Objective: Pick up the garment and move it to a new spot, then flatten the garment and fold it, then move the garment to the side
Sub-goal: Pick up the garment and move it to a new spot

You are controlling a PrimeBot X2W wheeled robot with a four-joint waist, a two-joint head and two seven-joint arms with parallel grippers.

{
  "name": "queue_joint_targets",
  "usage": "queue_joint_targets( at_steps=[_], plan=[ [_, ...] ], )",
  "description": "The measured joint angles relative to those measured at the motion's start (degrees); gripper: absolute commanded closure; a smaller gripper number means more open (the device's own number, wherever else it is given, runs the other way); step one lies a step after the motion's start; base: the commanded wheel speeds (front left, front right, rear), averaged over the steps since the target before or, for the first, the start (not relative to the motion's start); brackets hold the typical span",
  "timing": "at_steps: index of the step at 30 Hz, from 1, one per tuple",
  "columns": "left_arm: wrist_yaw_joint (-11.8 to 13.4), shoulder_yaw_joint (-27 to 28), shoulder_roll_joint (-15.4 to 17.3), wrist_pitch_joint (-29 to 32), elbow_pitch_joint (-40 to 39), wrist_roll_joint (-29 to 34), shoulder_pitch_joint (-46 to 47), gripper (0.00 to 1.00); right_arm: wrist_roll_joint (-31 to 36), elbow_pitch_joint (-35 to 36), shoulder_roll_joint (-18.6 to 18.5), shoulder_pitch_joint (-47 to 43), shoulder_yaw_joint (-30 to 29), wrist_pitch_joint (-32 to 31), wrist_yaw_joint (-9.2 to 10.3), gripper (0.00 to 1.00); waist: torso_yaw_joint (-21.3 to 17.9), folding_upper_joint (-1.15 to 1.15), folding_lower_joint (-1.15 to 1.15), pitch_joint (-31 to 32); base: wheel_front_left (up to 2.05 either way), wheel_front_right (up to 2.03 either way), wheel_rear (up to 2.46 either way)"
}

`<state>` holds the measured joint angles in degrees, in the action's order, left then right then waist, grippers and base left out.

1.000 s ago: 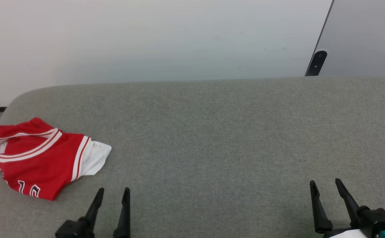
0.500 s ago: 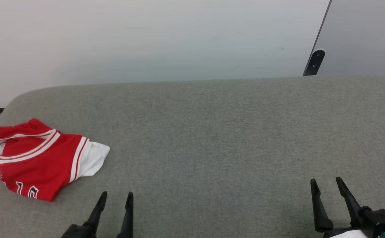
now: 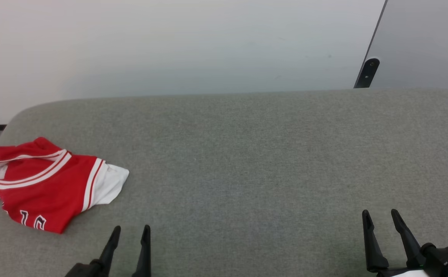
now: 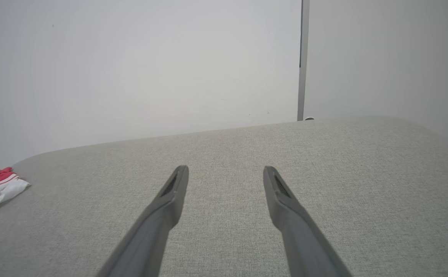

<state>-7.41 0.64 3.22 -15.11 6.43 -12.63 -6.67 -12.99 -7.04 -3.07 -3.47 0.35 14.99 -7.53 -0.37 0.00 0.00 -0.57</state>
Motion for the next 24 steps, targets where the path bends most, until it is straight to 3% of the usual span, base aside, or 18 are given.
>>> queue_joint_targets(
  at_steps=[12,24],
  plan=[
    [0.00,1.04,-0.19,0.00,0.86,-0.58,1.02,0.00,-1.66,1.40,-1.05,-0.87,2.23,0.01,0.00,0.00,3.16,0.00,0.00,-0.27,0.00,0.00,0.00],
    [0.83,0.59,-0.30,0.00,1.59,-1.12,1.24,0.00,-1.66,0.93,-2.34,0.53,4.68,-0.04,0.00,0.00,11.47,0.00,0.00,-0.64,0.00,0.00,0.00]
  ],
)
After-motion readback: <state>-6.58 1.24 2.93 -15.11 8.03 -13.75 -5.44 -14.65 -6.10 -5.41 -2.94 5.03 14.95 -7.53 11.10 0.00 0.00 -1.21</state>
